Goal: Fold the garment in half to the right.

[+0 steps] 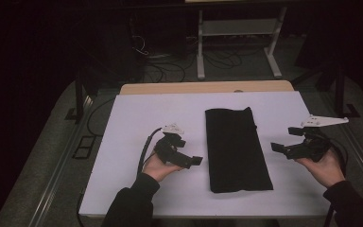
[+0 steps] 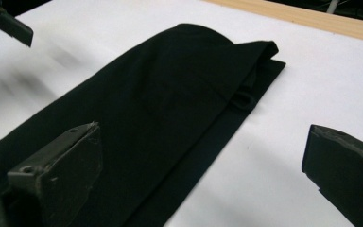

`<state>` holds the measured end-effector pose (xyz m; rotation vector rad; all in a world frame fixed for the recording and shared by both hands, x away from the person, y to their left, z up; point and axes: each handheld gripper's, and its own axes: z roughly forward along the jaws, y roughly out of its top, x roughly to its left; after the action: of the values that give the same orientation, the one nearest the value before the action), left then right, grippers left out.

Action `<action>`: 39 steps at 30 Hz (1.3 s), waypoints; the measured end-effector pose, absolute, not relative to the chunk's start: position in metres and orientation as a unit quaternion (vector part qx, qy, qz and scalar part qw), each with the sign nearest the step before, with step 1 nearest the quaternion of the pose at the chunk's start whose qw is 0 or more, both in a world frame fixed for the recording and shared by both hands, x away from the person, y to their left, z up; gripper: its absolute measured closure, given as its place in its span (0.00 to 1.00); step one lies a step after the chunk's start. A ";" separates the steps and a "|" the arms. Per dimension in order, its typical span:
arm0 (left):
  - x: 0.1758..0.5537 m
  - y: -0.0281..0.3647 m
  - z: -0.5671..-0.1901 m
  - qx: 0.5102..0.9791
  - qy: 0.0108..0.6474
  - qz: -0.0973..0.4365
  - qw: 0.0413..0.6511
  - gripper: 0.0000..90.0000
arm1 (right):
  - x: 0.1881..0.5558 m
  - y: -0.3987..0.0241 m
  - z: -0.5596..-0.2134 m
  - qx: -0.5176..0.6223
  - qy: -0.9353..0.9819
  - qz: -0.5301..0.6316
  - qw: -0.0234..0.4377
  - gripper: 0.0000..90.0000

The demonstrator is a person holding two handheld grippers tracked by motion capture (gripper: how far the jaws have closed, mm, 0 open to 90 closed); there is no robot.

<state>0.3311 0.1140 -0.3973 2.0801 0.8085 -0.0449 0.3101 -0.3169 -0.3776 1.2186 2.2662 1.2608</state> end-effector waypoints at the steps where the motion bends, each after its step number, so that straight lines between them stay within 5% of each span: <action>1: 0.331 0.116 -0.398 0.837 0.326 -0.017 0.439 0.00 | 0.308 -0.318 -0.378 0.421 0.783 0.436 0.137 0.00; 39: 0.317 0.199 -0.400 0.799 0.369 0.036 0.473 0.00 | 0.272 -0.334 -0.399 0.437 0.773 0.442 0.129 0.00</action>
<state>0.3175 0.1993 -0.3997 1.9561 0.9028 0.0871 0.2723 -0.3343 -0.3986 1.2696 2.2473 1.2839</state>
